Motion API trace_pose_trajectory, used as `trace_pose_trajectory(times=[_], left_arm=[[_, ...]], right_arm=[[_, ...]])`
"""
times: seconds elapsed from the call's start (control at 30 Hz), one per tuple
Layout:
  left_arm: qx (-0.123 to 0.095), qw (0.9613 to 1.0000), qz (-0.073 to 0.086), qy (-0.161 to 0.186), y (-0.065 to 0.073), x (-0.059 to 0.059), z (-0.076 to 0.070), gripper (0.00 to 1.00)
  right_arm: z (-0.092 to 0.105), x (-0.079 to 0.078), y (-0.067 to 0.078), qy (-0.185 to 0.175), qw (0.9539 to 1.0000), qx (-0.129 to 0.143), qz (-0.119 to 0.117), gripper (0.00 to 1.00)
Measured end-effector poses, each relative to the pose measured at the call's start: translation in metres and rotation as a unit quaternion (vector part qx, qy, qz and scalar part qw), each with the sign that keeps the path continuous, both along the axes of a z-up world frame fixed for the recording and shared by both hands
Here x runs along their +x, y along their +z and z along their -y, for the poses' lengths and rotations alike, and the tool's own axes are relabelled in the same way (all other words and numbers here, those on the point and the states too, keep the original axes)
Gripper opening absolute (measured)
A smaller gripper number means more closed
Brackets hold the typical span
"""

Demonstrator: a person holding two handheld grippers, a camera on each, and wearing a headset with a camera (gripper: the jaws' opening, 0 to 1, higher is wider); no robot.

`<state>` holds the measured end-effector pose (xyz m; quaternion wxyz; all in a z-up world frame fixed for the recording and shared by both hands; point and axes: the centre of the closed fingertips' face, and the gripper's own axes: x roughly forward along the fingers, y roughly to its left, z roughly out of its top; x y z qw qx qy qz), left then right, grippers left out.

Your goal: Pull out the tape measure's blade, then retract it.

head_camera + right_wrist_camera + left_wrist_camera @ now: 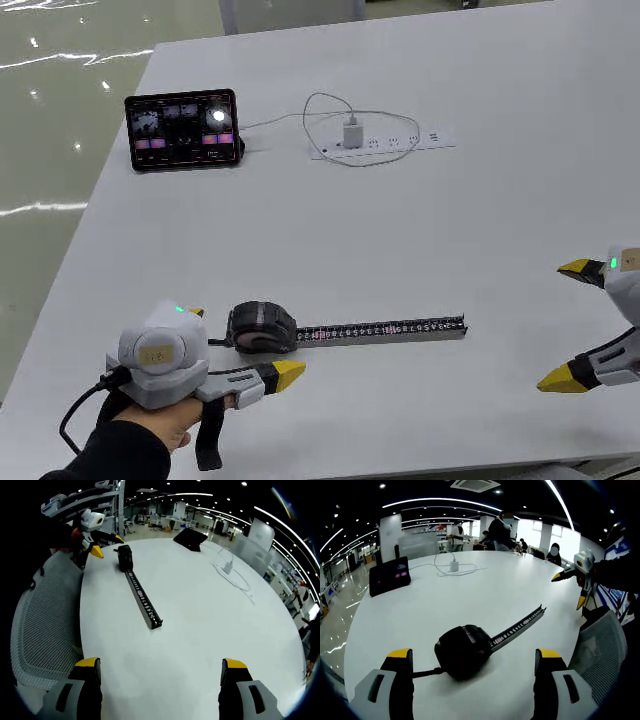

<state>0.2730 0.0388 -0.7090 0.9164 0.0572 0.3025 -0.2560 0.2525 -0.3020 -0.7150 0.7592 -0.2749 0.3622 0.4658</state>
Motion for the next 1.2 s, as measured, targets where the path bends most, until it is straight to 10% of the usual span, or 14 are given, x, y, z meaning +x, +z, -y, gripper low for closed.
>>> trace_pose_trajectory(times=[0.6,0.73,1.2], left_arm=[[-0.019,0.9986,0.004,0.05,-0.008,0.01,0.02,0.99],[0.013,0.9968,0.046,0.064,-0.004,0.014,0.014,0.99],[-0.018,0.9944,0.052,0.09,-0.018,0.027,0.014,0.99]], right_arm=[[-0.031,0.007,-0.007,0.054,0.9985,-0.007,-0.014,0.99],[-0.035,0.012,-0.01,0.068,0.9975,-0.009,-0.015,0.99],[-0.05,0.018,-0.025,0.107,0.993,-0.035,-0.036,0.99]])
